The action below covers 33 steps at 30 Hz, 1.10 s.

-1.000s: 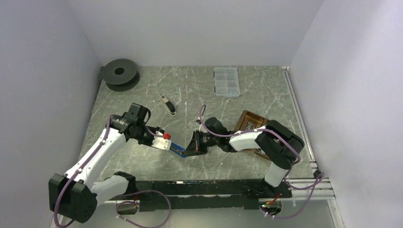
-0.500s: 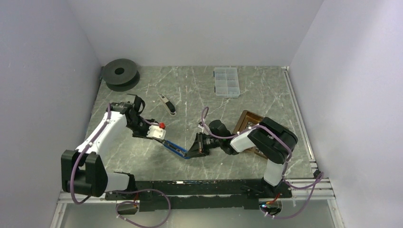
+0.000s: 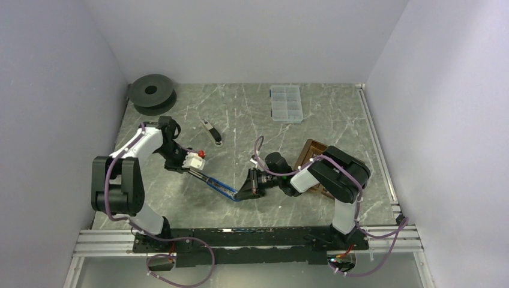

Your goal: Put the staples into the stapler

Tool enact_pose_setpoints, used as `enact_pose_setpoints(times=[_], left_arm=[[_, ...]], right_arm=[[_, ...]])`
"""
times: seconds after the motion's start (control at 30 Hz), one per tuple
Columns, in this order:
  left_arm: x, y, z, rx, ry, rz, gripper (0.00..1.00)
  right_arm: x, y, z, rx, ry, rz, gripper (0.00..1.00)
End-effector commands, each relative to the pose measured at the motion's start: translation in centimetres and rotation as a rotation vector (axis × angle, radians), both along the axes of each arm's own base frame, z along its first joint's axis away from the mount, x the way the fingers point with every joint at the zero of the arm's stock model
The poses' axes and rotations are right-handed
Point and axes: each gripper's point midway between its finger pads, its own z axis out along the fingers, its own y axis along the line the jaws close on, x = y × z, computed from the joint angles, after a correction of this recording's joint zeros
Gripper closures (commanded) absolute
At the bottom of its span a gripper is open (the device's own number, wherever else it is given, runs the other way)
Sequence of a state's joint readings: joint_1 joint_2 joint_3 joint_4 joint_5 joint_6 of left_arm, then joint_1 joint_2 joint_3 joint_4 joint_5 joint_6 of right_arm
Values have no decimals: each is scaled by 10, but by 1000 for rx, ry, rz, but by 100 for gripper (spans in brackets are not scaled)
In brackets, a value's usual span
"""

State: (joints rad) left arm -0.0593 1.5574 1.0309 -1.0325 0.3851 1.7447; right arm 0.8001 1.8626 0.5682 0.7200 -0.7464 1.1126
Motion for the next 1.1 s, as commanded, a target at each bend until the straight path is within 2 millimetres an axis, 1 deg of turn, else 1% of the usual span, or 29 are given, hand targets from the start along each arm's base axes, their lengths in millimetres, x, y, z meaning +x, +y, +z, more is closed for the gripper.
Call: enact_pose_setpoints(times=[0.0, 0.07, 0.17, 0.23, 0.27, 0.37, 0.47, 0.5, 0.53, 0.63, 0.73, 0.8, 0.93, 1.0, 1.07], left_arm=[[35, 4, -11, 4, -89, 14, 66], [39, 3, -16, -5, -96, 13, 58], [38, 2, -25, -10, -85, 10, 36], [40, 1, -30, -14, -95, 10, 19], [41, 1, -31, -18, -101, 13, 16], [43, -1, -33, -30, -96, 37, 13], [36, -1, -30, -34, -88, 52, 12], [32, -1, -31, -34, -88, 53, 4], [28, -1, -33, -35, -92, 52, 1], [27, -2, -40, -44, -136, 63, 1], [25, 0, -47, -41, -134, 89, 1], [29, 1, -43, -54, -129, 125, 1], [41, 3, -20, -124, -64, 294, 1], [41, 9, -8, -177, -6, 396, 0], [36, 13, 0, -234, 32, 472, 0]], right_arm=[[-28, -27, -45, -200, 232, -37, 100], [-27, -26, -44, -198, 235, -37, 100], [-27, -26, -45, -193, 240, -42, 100], [-28, -27, -47, -193, 243, -43, 100], [-29, -28, -48, -194, 246, -44, 100], [-30, -29, -51, -194, 253, -46, 100], [-30, -30, -52, -195, 247, -50, 100], [-30, -30, -52, -194, 241, -51, 100], [-29, -30, -53, -195, 239, -51, 100], [-31, -32, -58, -210, 234, -49, 100], [-32, -37, -64, -235, 223, -49, 100], [-33, -40, -68, -254, 213, -51, 100], [-32, -45, -74, -283, 183, -63, 100], [-31, -44, -74, -285, 156, -62, 100], [-31, -44, -77, -290, 140, -52, 100]])
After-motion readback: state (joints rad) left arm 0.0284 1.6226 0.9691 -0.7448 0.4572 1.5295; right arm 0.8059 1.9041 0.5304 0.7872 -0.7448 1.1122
